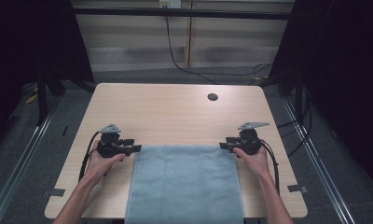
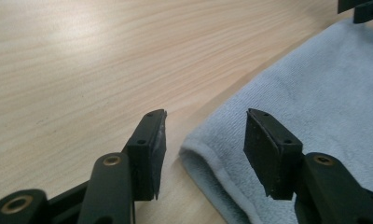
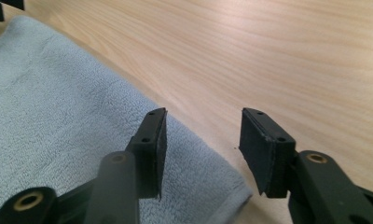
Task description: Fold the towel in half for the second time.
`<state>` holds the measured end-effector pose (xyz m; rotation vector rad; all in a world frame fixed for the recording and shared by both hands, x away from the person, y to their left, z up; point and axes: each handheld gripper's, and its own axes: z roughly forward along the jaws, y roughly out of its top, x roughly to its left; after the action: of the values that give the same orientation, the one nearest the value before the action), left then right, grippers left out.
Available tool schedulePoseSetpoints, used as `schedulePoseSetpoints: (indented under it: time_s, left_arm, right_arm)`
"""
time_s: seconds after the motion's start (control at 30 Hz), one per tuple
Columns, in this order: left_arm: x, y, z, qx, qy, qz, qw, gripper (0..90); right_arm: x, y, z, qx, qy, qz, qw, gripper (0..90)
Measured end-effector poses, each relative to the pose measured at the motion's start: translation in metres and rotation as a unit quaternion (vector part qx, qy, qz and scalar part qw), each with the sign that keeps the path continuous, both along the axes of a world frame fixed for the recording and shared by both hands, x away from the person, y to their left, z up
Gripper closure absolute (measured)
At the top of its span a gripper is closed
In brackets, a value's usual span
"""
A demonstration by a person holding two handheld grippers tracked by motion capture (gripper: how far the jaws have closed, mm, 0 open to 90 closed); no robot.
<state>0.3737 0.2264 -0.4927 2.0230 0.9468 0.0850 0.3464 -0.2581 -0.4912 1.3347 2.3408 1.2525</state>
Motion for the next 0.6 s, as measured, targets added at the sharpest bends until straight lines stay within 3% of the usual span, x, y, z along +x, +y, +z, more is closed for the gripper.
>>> schedulePoseSetpoints:
  time_s: [0.03,0.1,0.13,0.2,0.33,0.4,0.47,0.5,0.53,0.6]
  left_arm:
    - [0.001,-0.001,-0.002,0.012,0.001,0.006,0.9999,45.2]
    - [0.002,-0.001,-0.006,0.005,0.007,0.007,0.9999,40.3]
    - [0.002,-0.002,-0.007,0.014,0.007,0.014,0.9998,39.4]
    - [0.001,-0.005,-0.007,0.012,0.013,0.006,0.9998,33.7]
    - [0.001,-0.01,-0.011,0.029,0.005,0.001,0.9996,33.5]
    - [0.002,-0.01,-0.013,0.026,-0.001,0.0,0.9997,33.4]
    - [0.002,-0.011,-0.014,0.024,-0.005,-0.002,0.9997,36.6]
    - [0.0,-0.013,-0.014,0.03,-0.016,-0.012,0.9993,40.2]
    - [-0.001,-0.015,-0.014,0.043,-0.032,-0.018,0.9984,47.3]
    - [-0.002,-0.018,-0.015,0.049,-0.04,-0.03,0.9976,58.5]
  right_arm:
    - [0.0,0.001,-0.001,-0.005,0.001,0.001,1.0,49.9]
    - [-0.001,0.002,-0.005,-0.02,0.003,-0.005,0.9998,48.8]
    - [-0.001,0.001,-0.007,-0.024,0.001,-0.009,0.9997,48.6]
    - [-0.003,0.001,-0.009,-0.025,0.011,-0.004,0.9996,48.6]
    - [-0.006,0.002,-0.011,-0.03,0.012,0.001,0.9995,50.0]
    - [-0.008,0.002,-0.013,-0.035,0.012,0.002,0.9993,51.8]
    - [-0.009,0.001,-0.013,-0.03,0.015,0.0,0.9994,52.7]
    - [-0.009,0.0,-0.013,-0.031,0.012,0.003,0.9994,55.2]
    - [-0.01,0.0,-0.013,-0.034,0.011,0.003,0.9993,57.8]
    - [-0.012,0.0,-0.013,-0.031,0.016,0.01,0.9993,66.0]
